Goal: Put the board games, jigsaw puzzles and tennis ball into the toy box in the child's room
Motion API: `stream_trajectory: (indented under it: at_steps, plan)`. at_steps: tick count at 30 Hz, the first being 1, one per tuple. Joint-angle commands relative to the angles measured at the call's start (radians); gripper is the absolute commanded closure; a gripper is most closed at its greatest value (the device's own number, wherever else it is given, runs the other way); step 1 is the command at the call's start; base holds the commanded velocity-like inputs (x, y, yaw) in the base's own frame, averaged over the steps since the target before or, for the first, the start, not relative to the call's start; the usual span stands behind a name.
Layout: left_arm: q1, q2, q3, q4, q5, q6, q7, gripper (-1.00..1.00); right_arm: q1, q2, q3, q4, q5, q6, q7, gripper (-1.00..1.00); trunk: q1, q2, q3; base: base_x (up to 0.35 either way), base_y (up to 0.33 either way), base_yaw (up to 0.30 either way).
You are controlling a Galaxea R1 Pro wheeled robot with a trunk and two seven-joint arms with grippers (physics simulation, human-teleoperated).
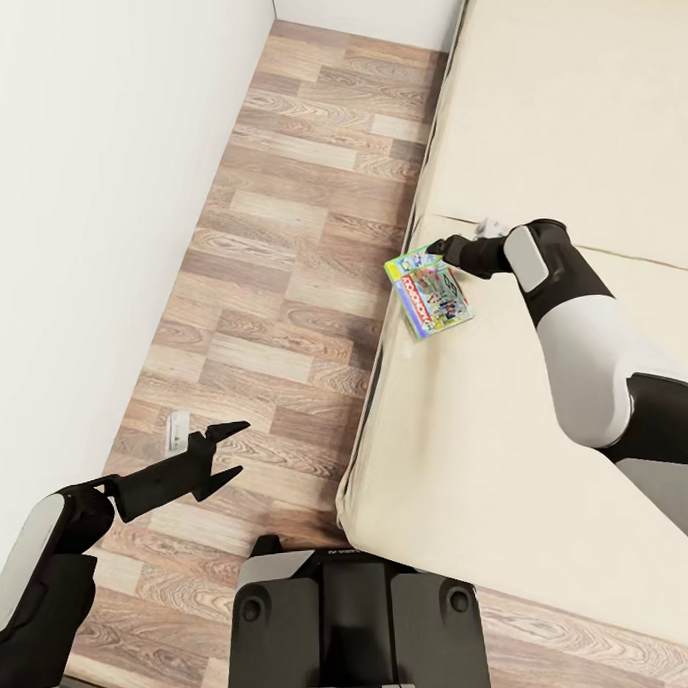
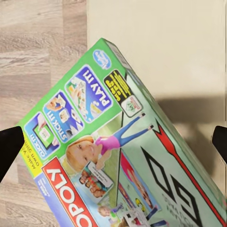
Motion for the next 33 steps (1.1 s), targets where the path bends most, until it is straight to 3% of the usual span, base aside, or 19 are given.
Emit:
stream_trajectory:
  at_steps: [1, 3, 6, 8, 9, 12, 13, 14, 18, 19, 24, 25, 29, 30, 33]
  plan:
    - [0.0, 0.0, 0.001, -0.001, 0.01, 0.002, 0.01, -1.0, 0.0, -0.001, -0.005, -0.007, 0.005, 0.007, 0.005, -1.0, 0.0, -0.001, 0.0, 0.0, 0.0, 0.0]
    - [-0.001, 0.0, 0.001, -0.001, 0.011, 0.002, 0.01, -1.0, 0.0, -0.002, -0.005, -0.02, 0.006, 0.009, 0.005, -1.0, 0.0, -0.001, 0.0, 0.0, 0.0, 0.0]
    - [-0.003, -0.001, -0.001, -0.001, 0.01, 0.002, 0.009, -1.0, 0.016, -0.02, -0.005, -0.117, 0.006, 0.022, 0.004, -1.0, 0.0, -0.001, 0.0, 0.0, 0.0, 0.0]
    - [-0.008, -0.002, -0.003, -0.001, 0.01, 0.004, 0.006, -1.0, 0.078, -0.062, -0.005, -0.298, 0.002, 0.076, 0.004, -1.0, 0.0, -0.001, 0.0, 0.0, 0.0, 0.0]
    - [-0.008, -0.002, -0.003, -0.001, 0.01, 0.004, 0.006, -1.0, 0.078, -0.062, -0.005, -0.298, 0.002, 0.076, 0.004, -1.0, 0.0, -0.001, 0.0, 0.0, 0.0, 0.0]
    - [-0.011, -0.002, -0.005, -0.001, 0.006, 0.005, -0.009, -1.0, 0.158, -0.096, -0.008, -0.52, -0.002, 0.162, 0.003, -1.0, 0.0, -0.001, 0.0, 0.0, 0.0, 0.0]
    - [-0.011, -0.002, -0.005, -0.001, 0.006, 0.005, -0.009, -1.0, 0.158, -0.096, -0.008, -0.52, -0.002, 0.162, 0.003, -1.0, 0.0, -0.001, 0.0, 0.0, 0.0, 0.0]
    - [-0.012, -0.002, -0.005, 0.0, -0.013, 0.006, -0.027, -1.0, 0.203, -0.107, -0.01, -0.661, -0.003, 0.214, 0.002, -1.0, 0.0, -0.001, 0.0, 0.0, 0.0, 0.0]
    - [-0.014, -0.002, -0.007, 0.002, -0.096, 0.009, -0.095, -1.0, 0.252, -0.122, -0.014, -0.871, -0.004, 0.282, 0.0, -1.0, 0.0, -0.001, 0.0, 0.0, 0.0, 0.0]
    - [-0.014, -0.002, -0.007, 0.002, -0.096, 0.009, -0.095, -1.0, 0.252, -0.122, -0.014, -0.871, -0.004, 0.282, 0.0, -1.0, 0.0, -0.001, 0.0, 0.0, 0.0, 0.0]
    - [-0.017, -0.006, -0.009, 0.005, -0.208, 0.013, -0.26, -1.0, 0.274, -0.134, -0.019, -0.988, -0.004, 0.322, -0.001, -1.0, 0.0, -0.001, 0.0, 0.0, 0.0, 0.0]
    - [-0.017, -0.006, -0.009, 0.005, -0.208, 0.013, -0.26, -1.0, 0.274, -0.134, -0.019, -0.988, -0.004, 0.322, -0.001, -1.0, 0.0, -0.001, 0.0, 0.0, 0.0, 0.0]
    - [-0.017, -0.008, -0.011, 0.006, -0.257, 0.013, -0.362, -1.0, 0.279, -0.139, -0.02, -1.021, -0.004, 0.322, -0.001, -1.0, 0.0, -0.001, 0.0, 0.0, 0.0, 0.0]
    - [-0.017, -0.009, -0.025, 0.005, -0.3, 0.014, -0.447, -1.0, 0.282, -0.149, -0.021, -1.052, -0.004, 0.322, 0.0, -1.0, 0.0, -0.001, 0.0, 0.0, 0.0, 0.0]
    - [-0.018, -0.01, -0.049, 0.0, -0.331, 0.012, -0.493, -1.0, 0.282, -0.159, -0.022, -1.069, -0.005, 0.322, 0.001, -1.0, 0.0, -0.001, 0.0, 0.0, 0.0, 0.0]
